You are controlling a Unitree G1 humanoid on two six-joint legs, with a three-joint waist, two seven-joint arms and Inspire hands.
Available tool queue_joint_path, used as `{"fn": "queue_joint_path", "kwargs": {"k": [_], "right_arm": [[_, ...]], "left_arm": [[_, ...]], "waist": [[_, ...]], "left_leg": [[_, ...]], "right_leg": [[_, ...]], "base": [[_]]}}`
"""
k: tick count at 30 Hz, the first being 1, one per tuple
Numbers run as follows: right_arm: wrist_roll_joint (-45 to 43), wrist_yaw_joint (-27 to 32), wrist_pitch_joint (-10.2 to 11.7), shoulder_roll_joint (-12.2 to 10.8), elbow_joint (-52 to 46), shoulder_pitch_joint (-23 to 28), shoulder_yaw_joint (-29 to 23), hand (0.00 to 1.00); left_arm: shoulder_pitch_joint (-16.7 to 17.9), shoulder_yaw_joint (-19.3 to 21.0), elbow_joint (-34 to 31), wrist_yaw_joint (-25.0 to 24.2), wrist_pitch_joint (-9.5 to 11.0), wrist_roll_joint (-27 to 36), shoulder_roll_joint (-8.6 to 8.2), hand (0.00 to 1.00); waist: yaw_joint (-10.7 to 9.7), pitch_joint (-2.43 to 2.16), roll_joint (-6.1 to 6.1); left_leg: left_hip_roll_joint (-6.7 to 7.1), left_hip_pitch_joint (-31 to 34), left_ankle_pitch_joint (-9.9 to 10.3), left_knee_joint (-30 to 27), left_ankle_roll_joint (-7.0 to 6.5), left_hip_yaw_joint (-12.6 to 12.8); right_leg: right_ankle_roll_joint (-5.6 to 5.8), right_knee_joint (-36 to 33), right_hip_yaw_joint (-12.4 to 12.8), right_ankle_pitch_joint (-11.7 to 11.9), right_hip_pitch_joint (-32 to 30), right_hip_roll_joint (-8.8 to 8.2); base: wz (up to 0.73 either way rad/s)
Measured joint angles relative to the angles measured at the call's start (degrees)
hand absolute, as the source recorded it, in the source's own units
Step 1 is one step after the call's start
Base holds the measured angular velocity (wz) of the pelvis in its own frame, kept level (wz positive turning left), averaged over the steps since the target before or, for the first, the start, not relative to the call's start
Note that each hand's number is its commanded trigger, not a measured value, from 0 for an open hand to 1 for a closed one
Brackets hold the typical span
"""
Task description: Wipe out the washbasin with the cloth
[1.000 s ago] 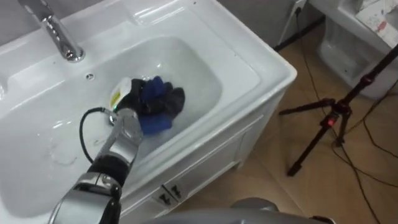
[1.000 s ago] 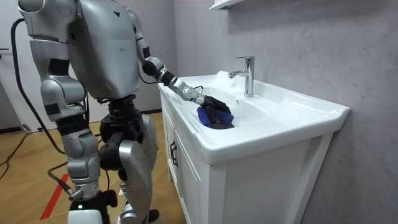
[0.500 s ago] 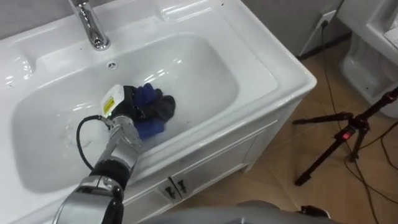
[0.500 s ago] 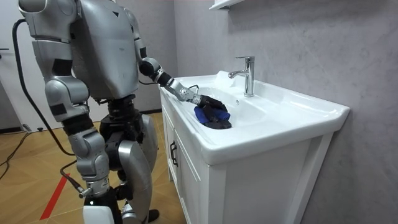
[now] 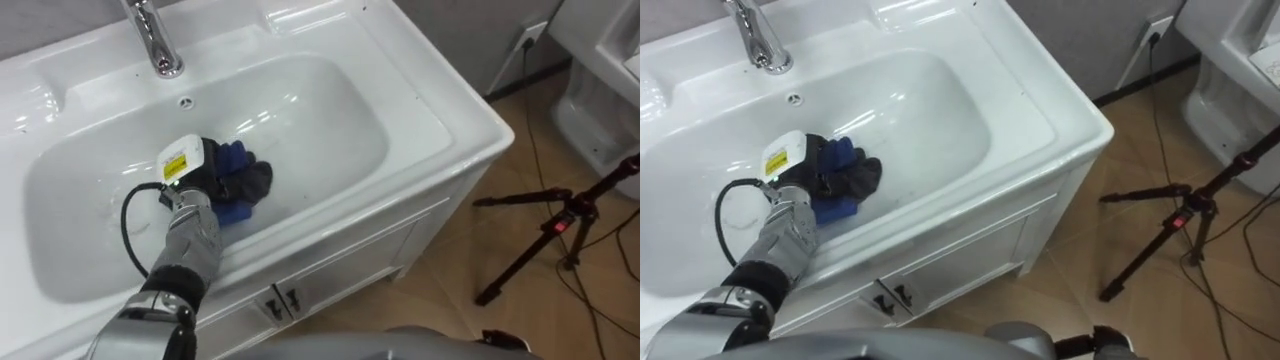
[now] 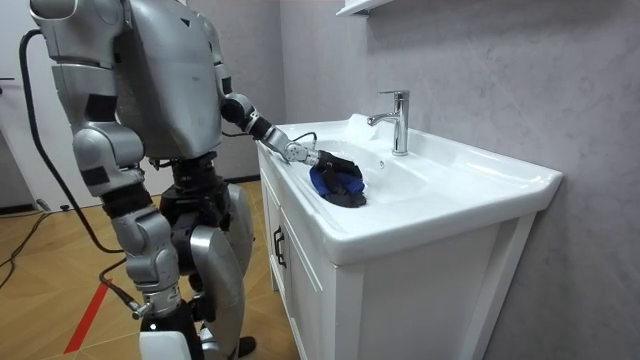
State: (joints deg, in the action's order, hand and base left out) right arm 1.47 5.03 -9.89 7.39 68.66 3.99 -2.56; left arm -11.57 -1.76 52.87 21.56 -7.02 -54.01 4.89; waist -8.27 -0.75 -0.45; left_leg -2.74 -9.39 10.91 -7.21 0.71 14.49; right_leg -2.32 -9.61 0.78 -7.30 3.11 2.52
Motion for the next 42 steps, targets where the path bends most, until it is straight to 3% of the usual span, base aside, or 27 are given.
{"fn": "queue_joint_path", "kwargs": {"k": [4,8,10,24,30,42], "right_arm": [[0.0,-0.3,-0.1,1.2,0.1,-0.2,-1.2,0.00],[-1.7,-1.1,-0.2,2.3,0.1,-0.6,-2.8,0.00],[-1.8,-1.4,-0.2,2.9,0.0,-0.6,-2.7,0.00],[-1.7,-1.4,0.5,3.5,0.1,-3.2,-4.4,0.00],[-1.8,-1.4,0.8,3.5,0.2,-3.0,-4.5,0.00],[2.7,0.5,1.6,3.6,1.7,-0.4,-4.4,0.00]], "left_arm": [[1.3,0.4,0.1,-0.3,-0.1,-1.0,3.88,1.00],[3.3,3.0,-0.7,-0.3,-0.9,-6.8,8.29,1.00],[3.5,3.8,-1.5,-0.6,-1.6,-6.9,9.14,1.00],[3.0,3.9,-3.2,-3.4,-1.6,-6.8,9.68,1.00],[3.0,4.3,-5.2,-4.8,-1.5,-6.3,9.79,1.00],[3.1,4.3,-5.3,-5.3,-1.7,-5.1,9.75,1.00]], "waist": [[0.8,0.02,-1.31],[1.2,0.04,-2.64],[2.0,0.05,-3.08],[2.9,0.03,-3.71],[4.2,-0.25,-4.13],[3.7,0.11,-3.79]], "left_leg": [[0.02,0.2,0.0,0.0,0.00,-0.9],[0.06,0.7,0.0,-0.2,0.00,-1.7],[0.07,0.8,0.0,-0.2,0.00,-2.2],[0.07,0.9,0.0,-0.2,0.01,-3.9],[0.02,0.9,0.0,-0.2,0.01,-3.9],[0.06,0.8,0.0,-0.2,0.01,-4.0]], "right_leg": [[-0.06,0.1,-0.7,0.0,-0.1,-0.30],[-0.12,0.1,-1.1,-0.2,-0.1,-0.36],[-0.13,0.0,-1.3,-0.2,-0.1,-0.41],[-0.35,1.0,-3.1,-0.2,0.9,-0.42],[-0.39,1.1,-3.0,-0.3,0.7,-0.43],[-0.40,1.7,-3.2,-0.3,0.9,-0.46]], "base": [[0.08],[0.08],[0.08],[0.05],[0.00],[0.00]]}}
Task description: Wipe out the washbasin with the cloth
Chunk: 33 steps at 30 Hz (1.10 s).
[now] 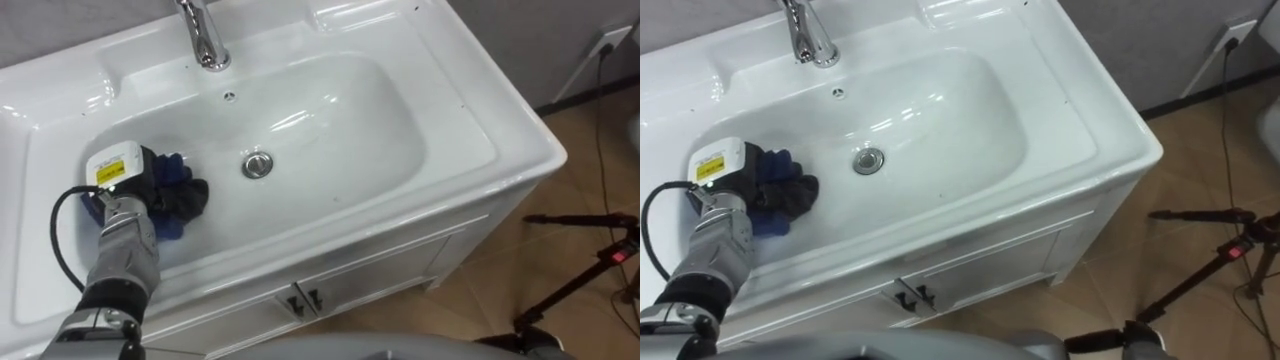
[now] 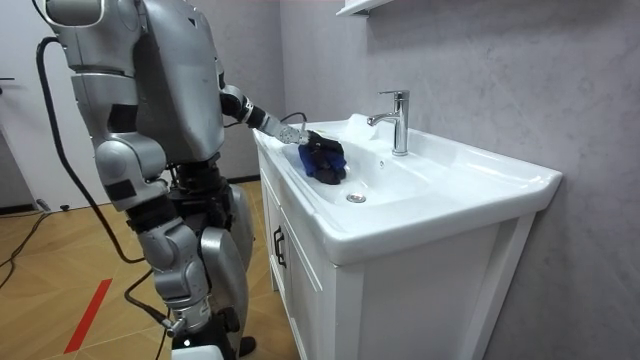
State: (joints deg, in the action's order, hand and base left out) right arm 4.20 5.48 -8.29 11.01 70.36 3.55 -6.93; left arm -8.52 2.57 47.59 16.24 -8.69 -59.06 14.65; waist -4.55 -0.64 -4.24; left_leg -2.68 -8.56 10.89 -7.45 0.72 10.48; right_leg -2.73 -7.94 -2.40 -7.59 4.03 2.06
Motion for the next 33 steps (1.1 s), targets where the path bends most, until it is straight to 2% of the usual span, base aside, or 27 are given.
{"fn": "queue_joint_path", "kwargs": {"k": [4,6,9,13,14,20,24,25,29,31,33], "right_arm": [[0.7,0.8,0.4,-0.3,0.8,-0.3,1.3,0.00],[1.7,0.9,0.7,-0.5,0.9,-0.4,1.4,0.00],[4.7,1.2,0.8,-0.9,0.9,-0.7,2.6,0.00],[4.8,1.2,0.7,-2.7,0.9,-1.4,4.6,0.00],[4.9,0.9,0.7,-2.9,0.9,-1.6,4.9,0.00],[5.9,0.6,0.6,-2.9,0.9,-2.2,7.9,0.00],[6.1,-1.0,0.0,-3.0,0.8,-2.5,8.0,0.00],[6.7,-1.4,-0.1,-2.9,0.8,-2.2,8.0,0.00],[6.8,-2.5,-0.6,-2.7,1.4,-3.0,7.9,0.00],[6.9,-2.7,-0.7,-2.7,1.7,-3.4,7.9,0.00],[6.9,-2.8,-1.2,-2.7,1.7,-4.1,8.0,0.00]], "left_arm": [[-0.2,-0.7,0.6,-0.2,-1.1,1.0,-0.62,1.00],[-0.2,-1.8,0.4,-0.2,-1.9,1.1,-0.88,1.00],[-0.8,-3.4,0.8,-0.1,-2.7,3.3,-2.47,1.00],[-2.1,-3.5,0.7,-0.1,-3.2,4.6,-6.26,1.00],[-2.9,-3.5,0.8,-0.1,-3.5,6.1,-7.41,1.00],[-4.8,-8.1,0.9,-0.1,-4.0,13.9,-8.32,1.00],[-5.8,-12.7,0.5,-0.2,-4.9,17.5,-8.96,1.00],[-6.5,-13.8,0.4,-0.2,-6.2,17.6,-9.14,1.00],[-6.9,-16.7,-1.5,-0.5,-10.2,17.6,-9.14,1.00],[-7.1,-18.6,-2.1,-0.5,-11.4,18.1,-9.14,1.00],[-7.6,-21.2,-2.6,-0.5,-11.4,20.0,-9.16,1.00]], "waist": [[-0.3,0.04,-0.02],[-0.6,0.21,0.25],[-1.1,0.36,0.69],[-1.4,0.68,1.83],[-1.4,0.62,2.16],[-1.9,0.55,2.85],[-4.7,0.49,3.49],[-5.1,0.50,3.62],[-7.6,0.53,3.61],[-8.6,0.53,3.63],[-10.5,0.53,3.61]], "left_leg": [[0.00,-0.1,0.0,0.0,0.00,-0.1],[0.05,-0.2,0.0,0.0,0.00,-0.3],[0.18,-0.9,0.0,0.1,0.00,-0.2],[0.21,-0.9,0.0,0.1,0.00,1.0],[0.28,-0.6,0.0,0.0,0.00,1.4],[0.51,0.3,0.0,0.1,0.00,2.4],[0.74,0.2,0.0,0.1,-0.01,2.9],[0.74,0.2,0.0,0.1,-0.01,3.6],[1.25,1.0,-0.2,0.1,-0.28,3.8],[1.45,1.2,-0.2,0.1,-0.29,3.8],[1.56,1.4,-0.3,0.1,-0.47,3.8]], "right_leg": [[-0.01,0.2,0.0,0.0,0.3,-0.14],[0.02,0.2,0.1,-0.1,0.8,-0.09],[0.17,0.1,0.5,-0.6,1.0,-0.07],[0.34,-0.3,0.9,-1.0,0.6,-0.06],[0.39,-0.8,1.0,-1.1,-0.1,-0.06],[0.70,-0.8,2.4,-0.7,-1.3,-0.11],[0.87,-0.7,2.3,-0.7,-1.4,-0.37],[0.94,-0.7,2.4,-0.6,-1.4,-0.40],[1.47,-0.7,2.3,-0.4,-2.2,-1.01],[1.79,-0.6,2.3,-0.3,-2.2,-1.29],[2.30,-0.6,1.8,-0.2,-2.3,-1.88]], "base": [[0.01],[0.08],[0.04],[-0.02],[0.00],[-0.10],[-0.01],[0.00],[0.04],[0.04],[0.09]]}}
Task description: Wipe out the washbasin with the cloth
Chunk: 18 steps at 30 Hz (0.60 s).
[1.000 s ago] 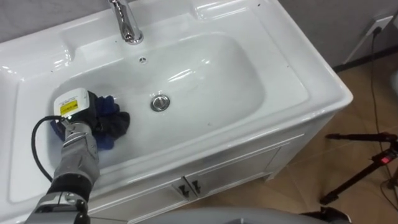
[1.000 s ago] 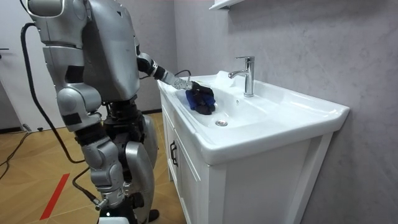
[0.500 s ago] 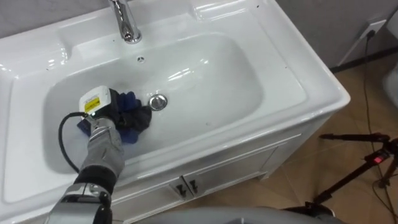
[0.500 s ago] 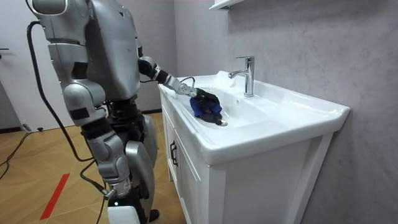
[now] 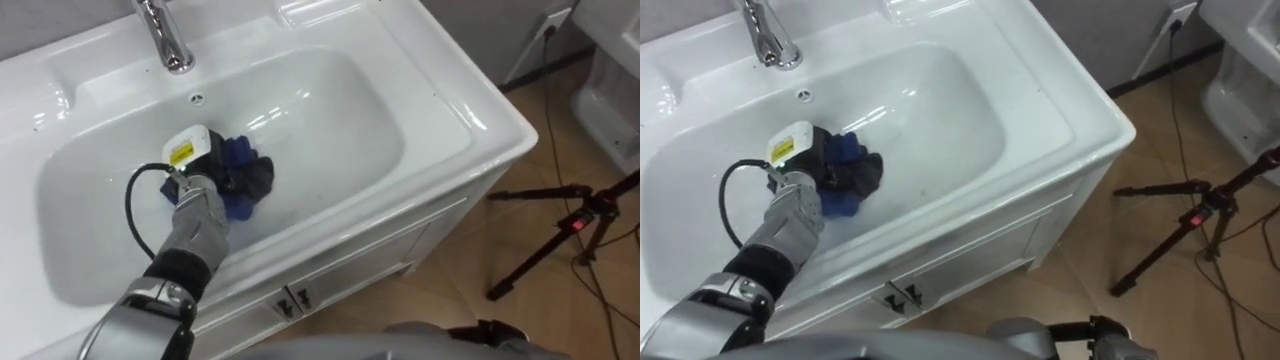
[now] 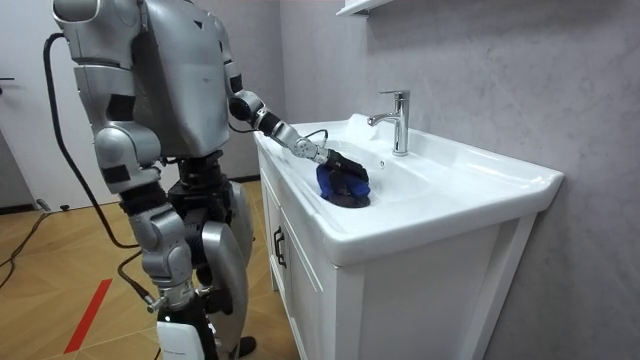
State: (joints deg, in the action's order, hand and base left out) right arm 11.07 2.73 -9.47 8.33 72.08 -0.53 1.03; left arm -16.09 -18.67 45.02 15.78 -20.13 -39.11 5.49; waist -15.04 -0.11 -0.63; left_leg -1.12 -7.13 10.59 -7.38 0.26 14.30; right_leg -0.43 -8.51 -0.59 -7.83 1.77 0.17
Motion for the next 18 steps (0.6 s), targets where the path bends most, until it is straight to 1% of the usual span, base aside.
{"fn": "queue_joint_path", "kwargs": {"k": [1,2,3,4,5,6,7,9,10,11,13,14,16,18], "right_arm": [[0.0,0.0,-0.1,0.0,0.4,-0.6,0.1,0.00],[0.0,0.0,-0.1,0.0,0.7,-1.1,0.3,0.00],[0.0,0.0,-0.1,0.0,0.9,-1.3,0.4,0.00],[0.0,0.0,-0.1,0.1,1.0,-1.5,0.9,0.00],[0.1,0.0,-0.1,0.1,1.0,-1.5,1.2,0.00],[0.1,0.0,-0.1,0.2,1.1,-1.6,1.6,0.00],[-0.1,-0.3,-0.1,0.5,1.3,-1.6,2.1,0.00],[-0.8,-0.5,-0.1,0.9,1.7,-1.6,2.3,0.00],[-2.0,-0.5,-0.1,1.2,1.9,-1.6,2.4,0.00],[-3.4,-0.6,-0.1,1.9,2.2,-1.6,2.8,0.00],[-5.2,-0.5,-0.1,2.8,3.3,-1.7,3.5,0.00],[-6.0,-0.2,-0.1,2.9,4.1,-1.7,3.9,0.00],[-7.0,0.1,-0.2,2.7,4.9,-1.8,4.6,0.00],[-7.0,0.3,-0.2,2.3,5.6,-2.0,4.7,0.00]], "left_arm": [[-1.0,-2.3,0.0,0.0,0.0,1.4,-0.28,1.00],[-2.4,-3.9,0.0,-0.6,0.0,2.3,-1.08,1.00],[-2.9,-4.5,-0.1,-0.8,0.0,2.6,-1.61,1.00],[-4.0,-5.9,-0.2,-1.1,0.1,3.8,-2.55,1.00],[-4.6,-6.6,-0.2,-1.4,0.1,4.1,-2.92,1.00],[-5.6,-7.9,-0.8,-2.2,0.1,5.3,-3.30,1.00],[-6.5,-9.1,-1.1,-3.0,0.2,5.9,-3.32,1.00],[-7.2,-9.3,-1.3,-3.7,0.4,6.0,-3.25,1.00],[-7.2,-9.3,-2.2,-4.3,0.3,6.7,-2.93,1.00],[-7.2,-9.4,-3.5,-5.0,0.3,7.7,-2.72,1.00],[-7.2,-10.0,-4.7,-5.4,0.3,9.6,-2.71,1.00],[-7.2,-10.5,-5.8,-5.5,0.3,11.0,-2.67,1.00],[-7.2,-10.9,-7.8,-6.2,0.3,12.2,-2.64,1.00],[-7.2,-10.9,-9.8,-6.7,0.3,12.6,-2.61,1.00]], "waist": [[-0.7,0.02,-0.10],[-1.1,0.06,-0.16],[-1.6,0.09,-0.20],[-2.6,0.09,-0.21],[-3.0,0.10,-0.23],[-3.8,0.12,-0.30],[-4.0,0.18,-0.45],[-4.1,0.20,-0.72],[-4.1,0.16,-1.08],[-4.1,0.30,-1.72],[-4.3,0.35,-2.37],[-4.6,0.44,-2.50],[-4.8,0.45,-2.51],[-4.8,0.74,-2.51]], "left_leg": [[0.21,0.2,0.0,0.0,-0.04,0.2],[0.38,0.6,0.0,0.0,-0.09,0.7],[0.48,0.8,0.0,0.0,-0.10,0.7],[0.72,0.9,0.0,0.0,-0.10,0.8],[0.81,0.9,0.0,0.0,-0.10,0.8],[0.96,1.0,0.0,0.0,-0.12,0.9],[0.97,1.0,0.1,0.0,-0.42,1.3],[0.94,1.1,0.4,0.0,-0.81,1.4],[0.94,1.6,0.5,0.0,-1.08,1.4],[0.94,2.1,0.8,0.0,-1.52,1.4],[1.07,2.6,0.7,0.0,-1.81,1.2],[1.11,2.8,0.6,0.0,-1.94,1.2],[1.11,3.4,0.6,-0.1,-2.01,1.2],[1.13,3.6,0.5,-0.1,-2.10,1.1]], "right_leg": [[0.32,0.0,0.4,0.2,-0.3,-0.20],[0.61,0.0,0.9,0.5,-0.8,-0.33],[0.73,0.2,0.9,0.6,-0.9,-0.41],[0.99,0.5,0.9,0.8,-0.9,-0.65],[1.10,0.6,1.0,0.9,-0.9,-0.74],[1.25,0.7,1.0,0.9,-0.9,-0.89],[1.34,0.7,1.3,1.0,-1.0,-0.86],[1.40,0.5,1.7,1.0,-1.4,-0.74],[1.49,0.5,1.7,1.1,-1.9,-0.70],[1.62,0.4,1.4,1.2,-2.1,-0.70],[1.72,0.1,1.0,1.2,-2.2,-1.02],[1.78,-0.2,0.5,1.2,-2.2,-1.20],[1.79,-0.1,0.4,1.2,-2.6,-1.24],[1.79,-0.1,0.4,1.2,-2.8,-1.25]], "base": [[-0.11],[-0.16],[-0.10],[0.00],[0.00],[-0.07],[-0.09],[-0.09],[0.00],[0.08],[0.15],[0.22],[0.14],[0.00]]}}
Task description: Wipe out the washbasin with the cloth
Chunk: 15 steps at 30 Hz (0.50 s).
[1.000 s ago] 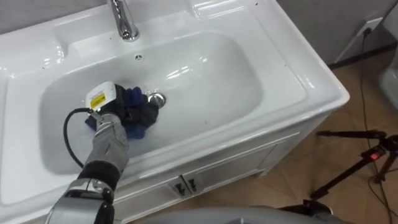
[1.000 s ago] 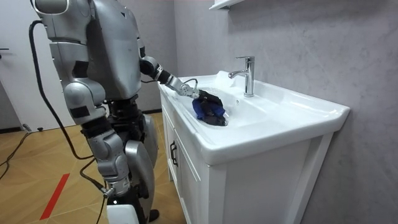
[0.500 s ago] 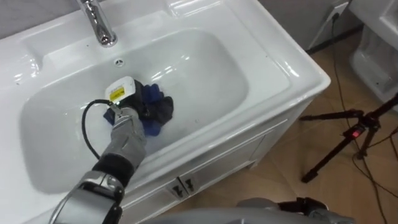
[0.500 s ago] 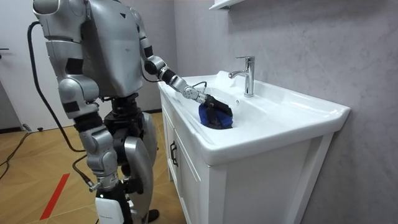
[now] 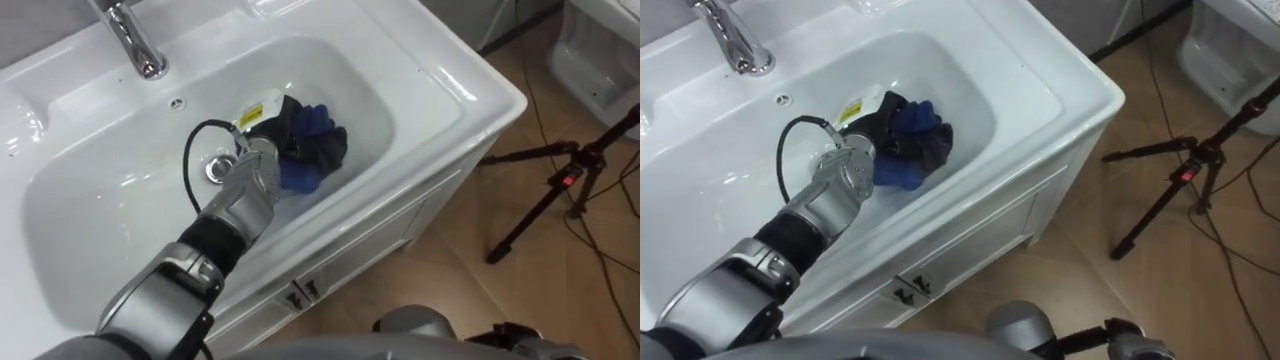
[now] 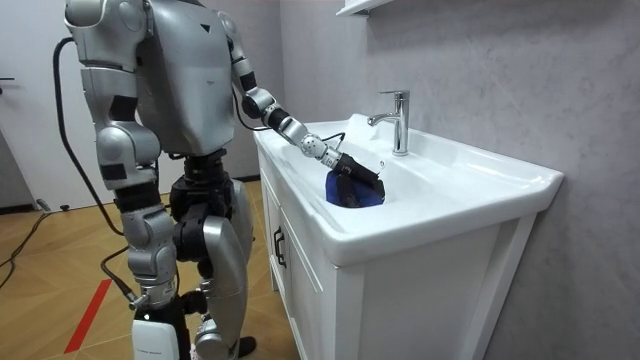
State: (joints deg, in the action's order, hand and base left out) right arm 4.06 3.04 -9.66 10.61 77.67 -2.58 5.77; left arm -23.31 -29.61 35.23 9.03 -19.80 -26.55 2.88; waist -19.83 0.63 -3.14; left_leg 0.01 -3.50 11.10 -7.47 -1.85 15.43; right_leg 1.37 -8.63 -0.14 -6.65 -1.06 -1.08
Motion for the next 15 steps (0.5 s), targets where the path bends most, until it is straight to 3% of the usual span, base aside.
{"fn": "queue_joint_path", "kwargs": {"k": [5,15], "right_arm": [[-0.1,0.6,-0.4,-0.2,0.2,-0.1,2.1,0.00],[-2.3,1.8,-2.8,-1.2,-0.4,-0.1,3.1,0.00]], "left_arm": [[0.0,-1.3,-5.5,-1.3,0.0,0.1,0.05,1.00],[0.0,-0.2,-4.5,-1.6,1.3,0.0,0.02,1.00]], "waist": [[-0.1,0.41,-0.06],[0.6,0.88,0.69]], "left_leg": [[0.00,0.5,0.0,-0.1,-0.03,-0.1],[-0.01,0.3,0.0,-0.2,-0.03,0.0]], "right_leg": [[0.02,0.1,0.0,-0.1,-0.3,0.00],[-0.01,0.0,0.5,-0.3,-0.2,0.12]], "base": [[0.01],[-0.02]]}}
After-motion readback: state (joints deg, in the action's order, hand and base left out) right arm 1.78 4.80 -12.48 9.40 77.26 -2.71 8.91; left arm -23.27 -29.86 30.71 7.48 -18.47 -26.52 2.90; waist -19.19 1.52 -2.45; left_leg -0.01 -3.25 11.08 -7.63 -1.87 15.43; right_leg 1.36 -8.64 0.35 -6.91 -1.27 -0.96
